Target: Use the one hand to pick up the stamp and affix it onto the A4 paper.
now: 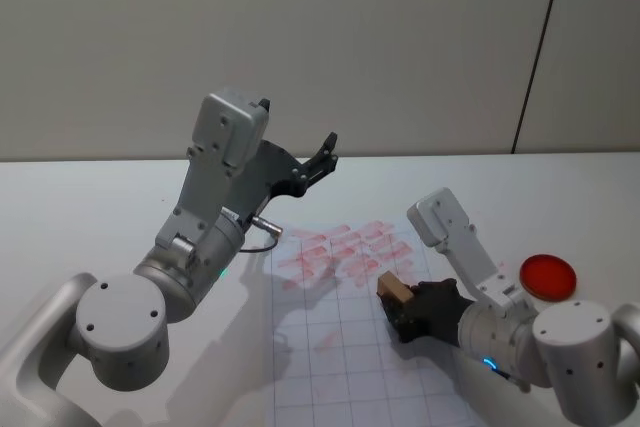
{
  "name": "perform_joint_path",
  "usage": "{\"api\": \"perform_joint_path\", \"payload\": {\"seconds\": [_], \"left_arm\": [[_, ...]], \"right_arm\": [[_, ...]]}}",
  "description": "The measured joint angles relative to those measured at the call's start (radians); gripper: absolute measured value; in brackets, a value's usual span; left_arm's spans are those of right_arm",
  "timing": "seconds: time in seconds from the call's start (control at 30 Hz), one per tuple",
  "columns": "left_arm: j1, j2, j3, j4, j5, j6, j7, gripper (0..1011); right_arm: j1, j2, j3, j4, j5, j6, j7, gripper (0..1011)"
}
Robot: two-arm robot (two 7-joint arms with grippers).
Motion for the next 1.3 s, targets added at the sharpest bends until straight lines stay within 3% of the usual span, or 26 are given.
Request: {"api": "perform_joint_path", "payload": {"seconds": [0.47, 0.9, 1.3], "left_arm": [[0.0, 0.0, 0.0, 0.0, 0.0, 0.0, 0.0, 1001], [0.0, 0.0, 0.0, 0.0, 0.0, 0.0, 0.0, 1001], [0.0, 0.0, 0.0, 0.0, 0.0, 0.0, 0.0, 1001]], "right_arm": [[-0.004, 0.001, 0.003, -0.012, 0.019, -0.03, -0.011, 227], [-0.007, 0.009, 0.03, -0.115, 0.081, -0.091, -0.05, 227], [-0.018, 0.033, 0.074, -0.171, 0.134, -0.043, -0.135, 226]]}}
